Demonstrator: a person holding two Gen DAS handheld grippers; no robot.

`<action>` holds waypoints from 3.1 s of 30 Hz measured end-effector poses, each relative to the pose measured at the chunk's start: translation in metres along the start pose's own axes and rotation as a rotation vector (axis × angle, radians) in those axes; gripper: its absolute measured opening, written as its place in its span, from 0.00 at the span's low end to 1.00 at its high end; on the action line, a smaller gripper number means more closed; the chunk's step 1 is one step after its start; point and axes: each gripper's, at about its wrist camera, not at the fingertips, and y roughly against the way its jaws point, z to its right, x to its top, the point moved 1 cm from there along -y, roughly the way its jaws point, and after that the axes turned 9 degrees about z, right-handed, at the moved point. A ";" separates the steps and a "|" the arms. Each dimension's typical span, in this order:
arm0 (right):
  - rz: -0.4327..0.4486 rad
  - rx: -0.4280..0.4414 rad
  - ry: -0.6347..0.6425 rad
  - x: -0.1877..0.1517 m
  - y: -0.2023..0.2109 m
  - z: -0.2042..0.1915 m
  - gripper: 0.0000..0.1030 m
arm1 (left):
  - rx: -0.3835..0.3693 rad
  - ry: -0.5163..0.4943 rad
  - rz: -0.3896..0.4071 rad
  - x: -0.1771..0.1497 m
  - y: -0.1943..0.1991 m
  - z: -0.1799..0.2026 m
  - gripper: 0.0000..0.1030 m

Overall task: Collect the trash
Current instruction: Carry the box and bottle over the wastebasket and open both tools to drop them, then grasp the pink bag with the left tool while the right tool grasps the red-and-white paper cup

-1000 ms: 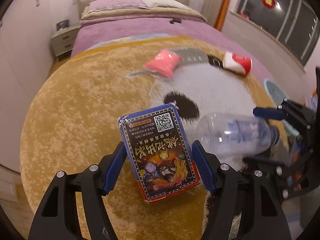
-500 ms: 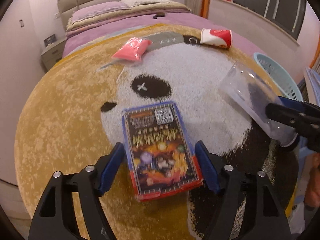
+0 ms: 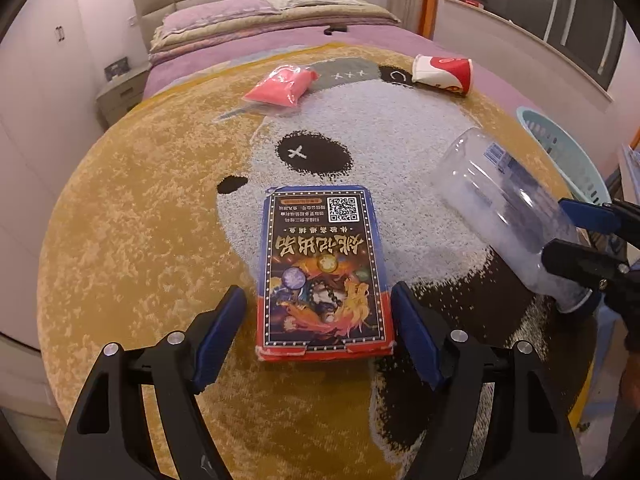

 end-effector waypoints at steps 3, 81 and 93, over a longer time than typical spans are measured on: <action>-0.013 -0.030 0.011 -0.001 -0.009 -0.002 0.63 | 0.016 0.003 0.011 0.002 -0.002 0.004 0.68; 0.338 -0.340 -0.392 0.059 0.087 0.205 0.54 | -0.345 -0.008 0.351 0.156 -0.009 0.143 0.78; 0.311 -0.222 -0.220 0.101 0.016 0.132 0.55 | -0.072 0.141 0.340 0.150 -0.024 0.002 0.83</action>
